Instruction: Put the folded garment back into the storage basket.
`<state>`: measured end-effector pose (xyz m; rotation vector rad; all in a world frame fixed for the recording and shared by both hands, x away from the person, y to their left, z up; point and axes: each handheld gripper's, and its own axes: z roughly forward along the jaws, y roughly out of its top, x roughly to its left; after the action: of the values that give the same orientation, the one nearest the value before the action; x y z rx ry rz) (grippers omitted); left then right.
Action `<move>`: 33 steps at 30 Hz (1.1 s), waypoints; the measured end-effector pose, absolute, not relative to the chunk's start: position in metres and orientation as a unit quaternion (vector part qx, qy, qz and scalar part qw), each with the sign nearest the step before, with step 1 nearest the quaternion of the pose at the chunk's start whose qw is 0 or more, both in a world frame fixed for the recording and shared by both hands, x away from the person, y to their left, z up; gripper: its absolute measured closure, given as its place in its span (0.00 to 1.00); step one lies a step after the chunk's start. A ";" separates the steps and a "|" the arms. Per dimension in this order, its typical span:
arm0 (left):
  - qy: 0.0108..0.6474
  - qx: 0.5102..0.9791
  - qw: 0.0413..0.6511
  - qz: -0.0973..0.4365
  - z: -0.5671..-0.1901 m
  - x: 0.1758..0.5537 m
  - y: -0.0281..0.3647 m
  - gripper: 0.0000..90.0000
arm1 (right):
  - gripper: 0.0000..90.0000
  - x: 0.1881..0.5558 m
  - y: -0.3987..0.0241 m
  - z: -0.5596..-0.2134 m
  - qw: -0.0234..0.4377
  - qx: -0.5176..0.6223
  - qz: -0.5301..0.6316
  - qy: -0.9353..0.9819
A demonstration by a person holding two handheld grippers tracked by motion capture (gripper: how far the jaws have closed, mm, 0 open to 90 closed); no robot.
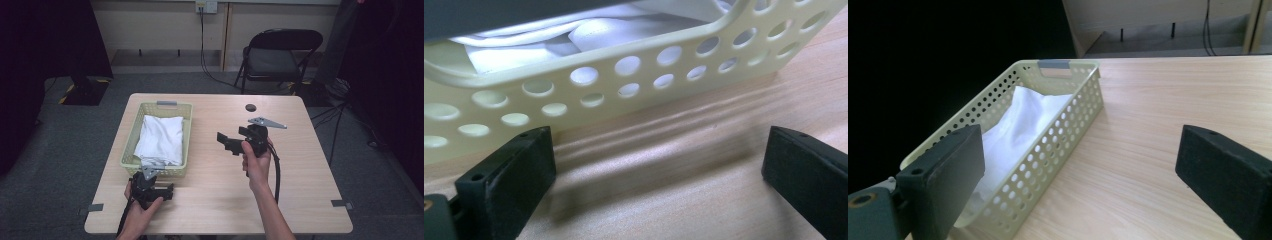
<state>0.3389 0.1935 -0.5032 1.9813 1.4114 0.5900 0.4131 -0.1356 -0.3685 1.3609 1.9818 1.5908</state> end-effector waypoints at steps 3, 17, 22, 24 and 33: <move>0.537 0.750 0.314 0.224 -0.503 0.339 0.193 0.00 | 0.05 0.409 -0.143 -0.368 0.140 0.470 0.541 0.683; 0.539 0.749 0.313 0.225 -0.503 0.338 0.193 0.00 | 0.04 0.389 -0.193 -0.378 0.184 0.502 0.517 0.669; 0.538 0.750 0.313 0.225 -0.503 0.338 0.193 0.00 | 0.05 0.385 -0.206 -0.386 0.191 0.516 0.506 0.664; 0.538 0.749 0.313 0.225 -0.503 0.338 0.193 0.00 | 0.05 0.383 -0.210 -0.389 0.194 0.518 0.500 0.666; 0.538 0.750 0.312 0.225 -0.503 0.338 0.193 0.00 | 0.05 0.374 -0.222 -0.402 0.206 0.524 0.474 0.677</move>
<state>0.3379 0.1935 -0.5032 1.9782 1.4205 0.5939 0.3739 -0.2225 -0.4024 1.4591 1.8865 1.3196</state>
